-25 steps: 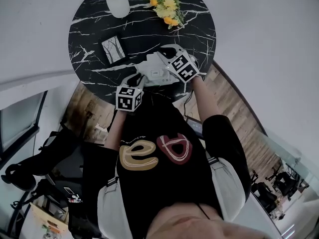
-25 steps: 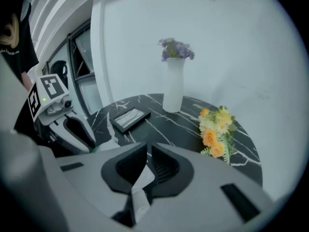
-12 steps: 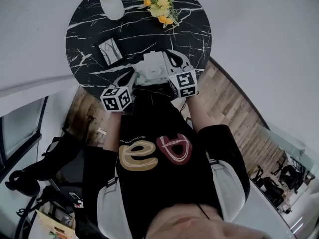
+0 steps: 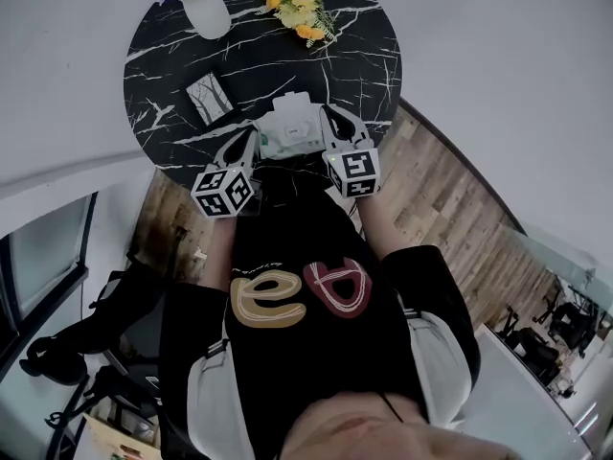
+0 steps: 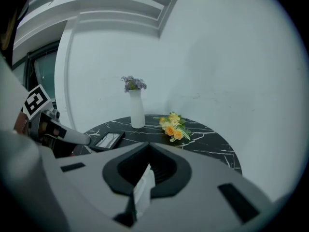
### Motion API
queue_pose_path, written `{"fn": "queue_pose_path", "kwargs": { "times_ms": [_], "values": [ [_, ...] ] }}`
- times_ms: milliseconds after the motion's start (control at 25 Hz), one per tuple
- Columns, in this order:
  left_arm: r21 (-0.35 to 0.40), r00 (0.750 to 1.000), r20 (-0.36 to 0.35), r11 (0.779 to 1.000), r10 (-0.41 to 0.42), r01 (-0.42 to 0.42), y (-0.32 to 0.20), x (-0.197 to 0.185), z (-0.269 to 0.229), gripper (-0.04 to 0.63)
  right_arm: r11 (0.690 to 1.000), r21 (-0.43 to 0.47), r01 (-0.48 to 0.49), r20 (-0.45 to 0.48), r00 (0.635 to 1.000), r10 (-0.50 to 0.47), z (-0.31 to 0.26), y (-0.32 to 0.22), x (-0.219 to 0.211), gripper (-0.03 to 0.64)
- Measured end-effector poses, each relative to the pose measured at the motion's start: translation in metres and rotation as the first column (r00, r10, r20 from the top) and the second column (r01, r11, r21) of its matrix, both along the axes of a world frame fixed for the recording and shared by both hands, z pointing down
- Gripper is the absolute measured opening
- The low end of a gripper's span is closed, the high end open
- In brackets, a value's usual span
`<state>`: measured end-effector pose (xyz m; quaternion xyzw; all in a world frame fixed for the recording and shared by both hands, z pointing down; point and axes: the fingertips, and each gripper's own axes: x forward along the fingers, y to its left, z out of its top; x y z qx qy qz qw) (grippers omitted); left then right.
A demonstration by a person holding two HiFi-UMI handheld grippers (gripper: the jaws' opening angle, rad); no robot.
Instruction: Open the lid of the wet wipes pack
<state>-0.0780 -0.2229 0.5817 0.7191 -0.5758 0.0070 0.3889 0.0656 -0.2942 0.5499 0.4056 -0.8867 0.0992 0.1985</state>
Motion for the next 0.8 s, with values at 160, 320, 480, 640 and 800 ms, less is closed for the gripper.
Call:
{"fn": "queue_pose_path", "kwargs": {
  "times_ms": [160,320,480,640,800],
  "values": [
    [0.032,0.998,-0.046,0.999,-0.040,0.041,0.000,-0.003,-0.006,0.025,1.000,-0.004,-0.012,-0.002,1.000,0.012,0.002,0.010,0.004,0.011],
    [0.047,0.998,-0.047,0.998,-0.031,0.033,0.003,-0.004,-0.008,0.025,1.000,-0.008,-0.028,-0.005,1.000,0.028,0.005,0.018,0.007,0.011],
    [0.047,1.000,-0.004,0.999,-0.007,0.007,0.007,-0.002,-0.008,0.025,0.999,-0.010,-0.041,-0.010,0.999,0.041,0.005,0.026,0.010,0.011],
    [0.051,1.000,-0.002,0.999,0.012,-0.012,0.010,0.002,-0.009,0.025,0.999,-0.010,-0.053,-0.009,0.999,0.053,0.005,0.033,0.012,0.009],
    [0.045,0.999,0.016,0.998,0.033,-0.034,0.011,0.005,-0.008,0.025,0.998,-0.023,-0.064,-0.018,0.998,0.064,0.009,0.037,0.015,0.009]
  ]
}}
